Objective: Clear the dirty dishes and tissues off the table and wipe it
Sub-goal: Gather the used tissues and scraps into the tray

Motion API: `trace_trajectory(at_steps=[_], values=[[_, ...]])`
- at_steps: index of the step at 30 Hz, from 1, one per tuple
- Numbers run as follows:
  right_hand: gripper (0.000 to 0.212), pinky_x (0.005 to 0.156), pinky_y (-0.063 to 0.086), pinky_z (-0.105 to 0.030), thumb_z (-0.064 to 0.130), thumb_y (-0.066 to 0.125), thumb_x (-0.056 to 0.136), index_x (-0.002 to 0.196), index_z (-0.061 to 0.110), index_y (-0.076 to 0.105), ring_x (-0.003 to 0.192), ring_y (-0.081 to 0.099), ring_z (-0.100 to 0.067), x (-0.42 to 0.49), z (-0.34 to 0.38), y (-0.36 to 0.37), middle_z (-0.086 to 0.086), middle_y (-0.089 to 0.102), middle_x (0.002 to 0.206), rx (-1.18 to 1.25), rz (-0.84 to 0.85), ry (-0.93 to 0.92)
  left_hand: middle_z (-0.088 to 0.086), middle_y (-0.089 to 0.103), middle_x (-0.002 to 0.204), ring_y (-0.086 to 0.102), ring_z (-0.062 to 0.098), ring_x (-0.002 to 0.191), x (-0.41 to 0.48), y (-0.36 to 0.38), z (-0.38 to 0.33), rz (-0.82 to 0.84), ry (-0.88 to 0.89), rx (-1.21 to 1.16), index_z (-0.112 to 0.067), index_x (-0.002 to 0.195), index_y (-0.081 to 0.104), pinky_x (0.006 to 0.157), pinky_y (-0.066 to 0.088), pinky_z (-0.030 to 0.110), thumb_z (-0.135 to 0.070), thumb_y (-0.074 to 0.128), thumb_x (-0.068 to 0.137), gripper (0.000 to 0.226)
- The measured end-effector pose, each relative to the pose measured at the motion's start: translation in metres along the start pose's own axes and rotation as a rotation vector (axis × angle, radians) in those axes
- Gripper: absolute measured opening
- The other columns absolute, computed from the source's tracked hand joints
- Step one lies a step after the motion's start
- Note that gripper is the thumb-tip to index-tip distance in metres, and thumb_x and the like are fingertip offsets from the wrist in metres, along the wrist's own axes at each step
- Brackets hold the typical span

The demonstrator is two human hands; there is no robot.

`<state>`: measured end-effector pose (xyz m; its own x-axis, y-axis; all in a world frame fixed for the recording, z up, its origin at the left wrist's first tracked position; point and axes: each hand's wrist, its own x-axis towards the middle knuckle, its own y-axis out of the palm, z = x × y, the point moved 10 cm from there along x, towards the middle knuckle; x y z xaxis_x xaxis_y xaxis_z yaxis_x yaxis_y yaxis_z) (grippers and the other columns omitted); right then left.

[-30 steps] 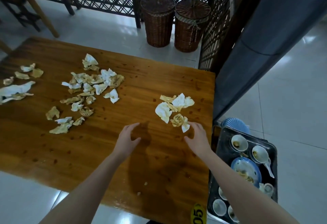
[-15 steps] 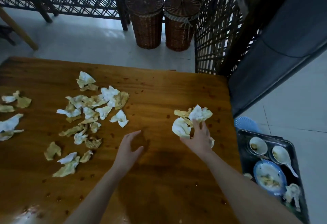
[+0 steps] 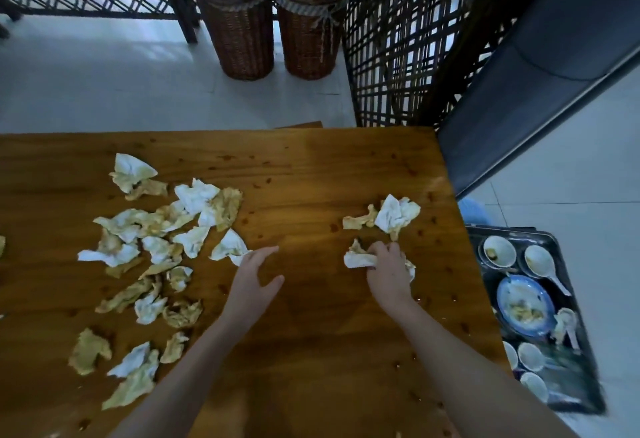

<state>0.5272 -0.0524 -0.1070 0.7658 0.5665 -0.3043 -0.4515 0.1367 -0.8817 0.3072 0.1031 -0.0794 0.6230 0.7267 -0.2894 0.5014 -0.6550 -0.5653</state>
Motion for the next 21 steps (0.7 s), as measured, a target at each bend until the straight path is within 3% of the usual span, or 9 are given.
trace_trajectory(at_steps=[7,10,17,21], values=[[0.031,0.084,0.042,-0.029,-0.006,0.05,0.084,0.106,0.012,0.062,0.104,0.047,-0.022,-0.002,-0.008,-0.017,-0.005,0.049,0.11,0.127,-0.056,-0.061,-0.001,0.045,0.136,0.044,0.013,0.126,0.02,0.032,-0.029,0.078,0.016,0.053,-0.023,0.136,0.051,0.102,0.037,0.024,-0.012,0.068,0.088,0.052],[0.034,0.089,0.039,-0.025,-0.005,0.053,0.085,0.113,0.011,0.062,0.108,0.047,-0.02,0.004,-0.023,-0.039,-0.005,0.048,0.117,0.168,-0.084,-0.031,-0.002,0.042,0.141,0.041,0.013,0.13,0.033,0.057,-0.047,0.115,0.007,0.11,-0.026,0.138,0.048,0.101,0.034,0.021,-0.013,0.068,0.089,0.054],[0.026,0.084,0.032,-0.02,-0.004,0.059,0.083,0.104,0.01,0.064,0.1,0.043,-0.013,0.009,-0.07,-0.096,0.004,0.041,0.103,0.217,-0.194,-0.038,-0.003,0.032,0.149,0.031,0.018,0.138,0.072,0.124,-0.102,0.176,0.105,0.195,-0.031,0.143,0.04,0.107,0.03,0.03,-0.022,0.073,0.084,0.069],[0.025,0.08,0.031,-0.019,-0.009,0.063,0.078,0.097,0.009,0.065,0.093,0.042,-0.011,0.006,-0.097,-0.114,0.004,0.041,0.099,0.215,-0.225,-0.046,-0.001,0.013,0.159,0.016,0.026,0.144,0.093,0.158,-0.124,0.197,0.121,0.326,-0.035,0.149,0.025,0.113,0.025,0.049,-0.037,0.074,0.08,0.085]])
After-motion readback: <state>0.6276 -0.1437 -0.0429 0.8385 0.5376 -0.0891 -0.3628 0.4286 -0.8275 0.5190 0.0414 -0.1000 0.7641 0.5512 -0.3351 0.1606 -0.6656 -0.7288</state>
